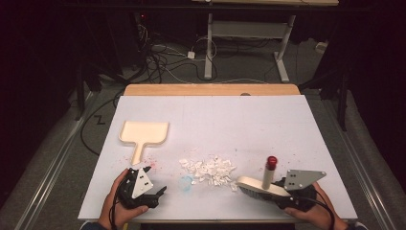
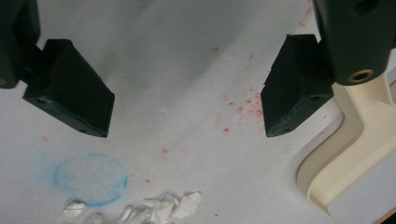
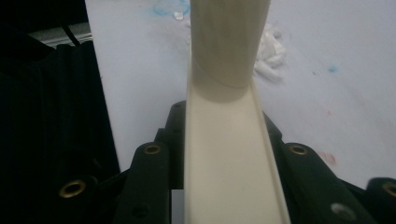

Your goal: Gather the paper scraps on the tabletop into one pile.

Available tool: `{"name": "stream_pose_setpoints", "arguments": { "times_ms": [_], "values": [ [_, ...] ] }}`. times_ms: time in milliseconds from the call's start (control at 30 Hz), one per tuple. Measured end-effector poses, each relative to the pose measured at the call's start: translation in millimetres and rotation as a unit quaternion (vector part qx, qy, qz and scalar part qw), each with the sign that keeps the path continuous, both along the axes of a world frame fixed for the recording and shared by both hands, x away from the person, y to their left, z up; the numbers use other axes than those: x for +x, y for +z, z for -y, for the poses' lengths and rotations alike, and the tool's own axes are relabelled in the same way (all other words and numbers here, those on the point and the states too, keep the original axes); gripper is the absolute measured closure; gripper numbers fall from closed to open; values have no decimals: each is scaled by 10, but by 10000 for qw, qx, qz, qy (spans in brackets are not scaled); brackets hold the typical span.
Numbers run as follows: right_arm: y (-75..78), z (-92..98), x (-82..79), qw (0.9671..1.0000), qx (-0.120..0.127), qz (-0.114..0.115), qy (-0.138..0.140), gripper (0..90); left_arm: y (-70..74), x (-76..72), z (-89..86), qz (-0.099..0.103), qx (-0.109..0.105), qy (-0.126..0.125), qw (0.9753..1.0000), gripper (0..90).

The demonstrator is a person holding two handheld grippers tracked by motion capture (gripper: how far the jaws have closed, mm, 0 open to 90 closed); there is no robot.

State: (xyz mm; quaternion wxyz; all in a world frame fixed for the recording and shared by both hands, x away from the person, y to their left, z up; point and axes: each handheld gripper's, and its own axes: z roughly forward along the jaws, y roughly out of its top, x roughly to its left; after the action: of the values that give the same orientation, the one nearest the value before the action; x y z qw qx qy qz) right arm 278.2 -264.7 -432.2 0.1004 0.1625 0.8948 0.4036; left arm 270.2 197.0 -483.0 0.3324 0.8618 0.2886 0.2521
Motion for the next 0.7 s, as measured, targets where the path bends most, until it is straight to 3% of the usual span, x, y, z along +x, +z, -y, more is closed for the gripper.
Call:
{"name": "stream_pose_setpoints", "arguments": {
  "times_ms": [233,467,600,700],
  "values": [
    [-28,-423,230,9998,-11,184,121,683,-5,14,-7,-7,-7,-11,10000,166],
    [-14,-788,394,9984,322,392,237,683,-9,18,-8,-17,-30,-2,10000,166],
    [75,-821,361,9976,407,480,281,682,-8,11,-32,-22,-33,17,10000,166],
    [195,-732,312,9967,580,551,116,682,-2,6,-39,13,-61,42,10000,166]
  ]
}}
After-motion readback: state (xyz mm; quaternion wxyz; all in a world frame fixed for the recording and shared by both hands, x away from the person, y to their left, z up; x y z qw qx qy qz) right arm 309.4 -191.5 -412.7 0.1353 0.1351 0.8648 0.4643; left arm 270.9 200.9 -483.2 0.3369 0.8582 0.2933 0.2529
